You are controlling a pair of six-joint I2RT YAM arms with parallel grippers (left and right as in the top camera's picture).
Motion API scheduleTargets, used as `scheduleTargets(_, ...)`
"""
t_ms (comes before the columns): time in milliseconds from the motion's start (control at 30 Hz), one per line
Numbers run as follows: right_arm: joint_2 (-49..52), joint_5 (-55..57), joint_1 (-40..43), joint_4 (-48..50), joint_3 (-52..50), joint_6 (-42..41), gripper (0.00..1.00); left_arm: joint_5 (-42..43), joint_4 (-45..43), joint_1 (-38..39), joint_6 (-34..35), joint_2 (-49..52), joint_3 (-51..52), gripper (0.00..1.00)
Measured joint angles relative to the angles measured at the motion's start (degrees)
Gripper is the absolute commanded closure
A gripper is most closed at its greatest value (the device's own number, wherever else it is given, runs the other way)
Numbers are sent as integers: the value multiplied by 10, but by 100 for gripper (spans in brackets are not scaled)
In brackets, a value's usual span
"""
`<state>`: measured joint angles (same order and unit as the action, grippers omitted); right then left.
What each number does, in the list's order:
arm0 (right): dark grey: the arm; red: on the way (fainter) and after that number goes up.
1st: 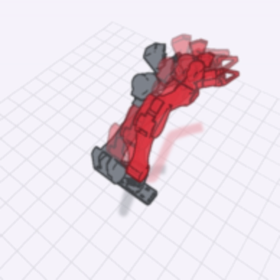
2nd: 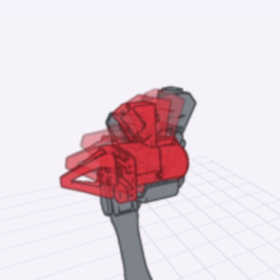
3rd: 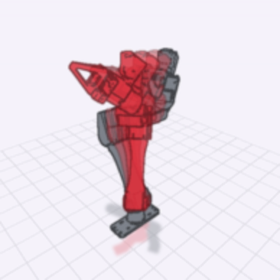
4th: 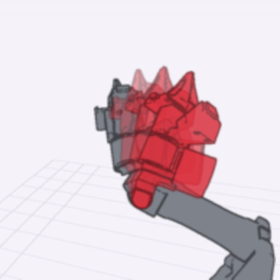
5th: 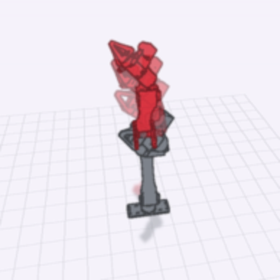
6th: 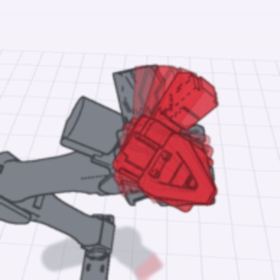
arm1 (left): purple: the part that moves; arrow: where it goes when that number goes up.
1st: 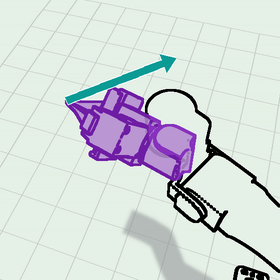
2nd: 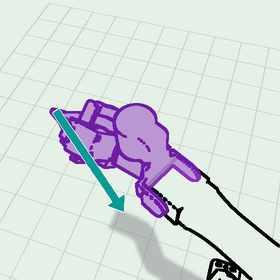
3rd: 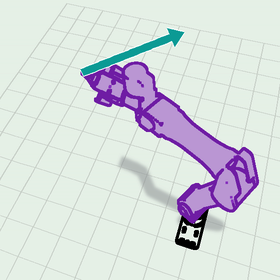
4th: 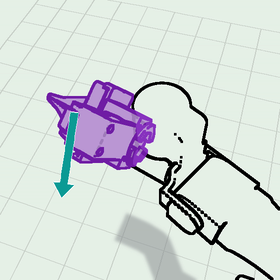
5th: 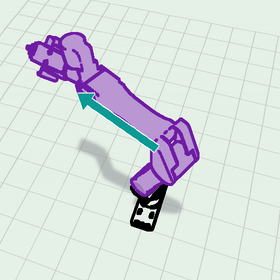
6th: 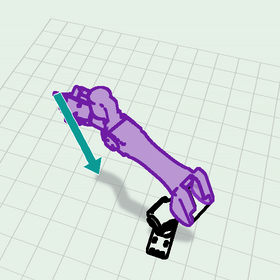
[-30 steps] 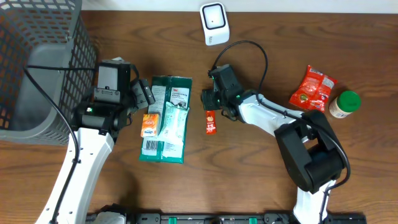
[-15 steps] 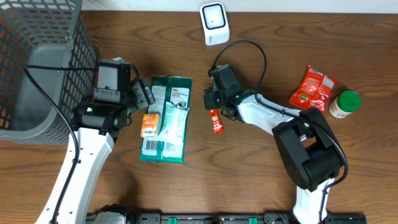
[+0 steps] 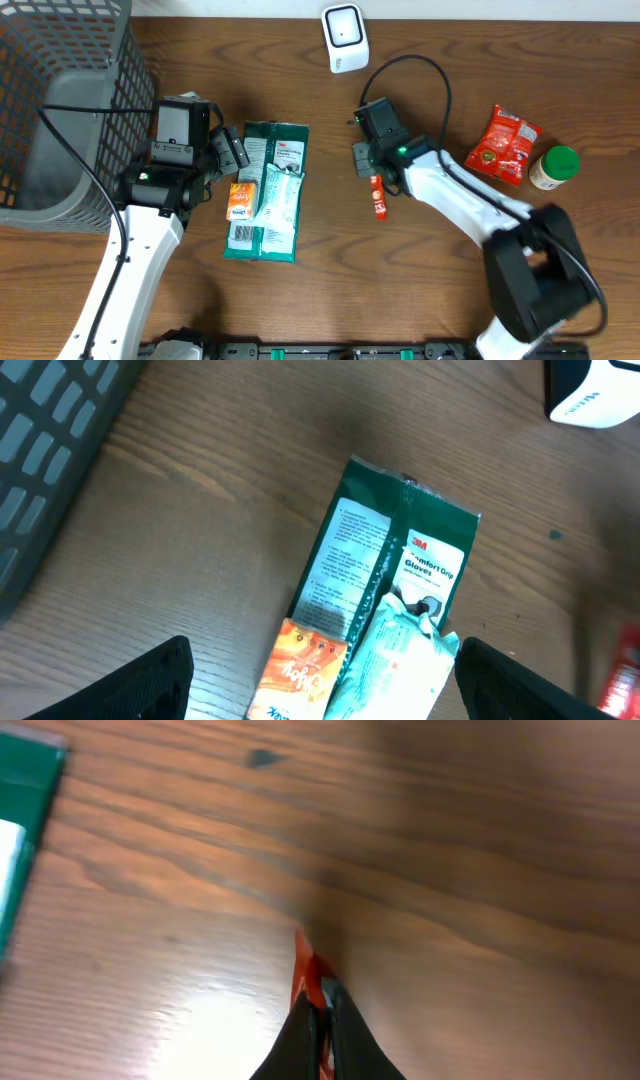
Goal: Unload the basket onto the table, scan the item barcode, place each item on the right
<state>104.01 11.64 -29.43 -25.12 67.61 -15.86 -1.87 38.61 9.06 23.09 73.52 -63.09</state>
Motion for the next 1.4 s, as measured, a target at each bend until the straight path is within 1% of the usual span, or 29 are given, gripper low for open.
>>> scheduleTargets(100,-18,64,-11,-39,0,3,99,0,0,0,0,0,0,16)
scheduleTargets(267,-17,172,-35,-91,-1,6,99,0,0,0,0,0,0,16)
scheduleTargets(467,-6,229,-60,-94,-1,-5,99,0,0,0,0,0,0,16)
scheduleTargets(600,16,249,-91,-94,-1,-26,99,0,0,0,0,0,0,16)
scheduleTargets(800,62,319,-134,-97,-1,-37,99,0,0,0,0,0,0,15)
scheduleTargets(1000,103,323,-163,-92,-2,-65,99,0,0,0,0,0,0,16)
scheduleTargets(1267,104,248,-168,-69,-2,-88,99,0,0,0,0,0,0,15)
scheduleTargets(1300,104,239,-168,-69,-2,-92,94,0,0,0,0,0,0,16)
scheduleTargets(1367,104,228,-168,-68,-2,-95,80,0,0,0,0,0,0,16)
scheduleTargets(1400,104,223,-168,-68,-2,-98,78,0,0,0,0,0,0,16)
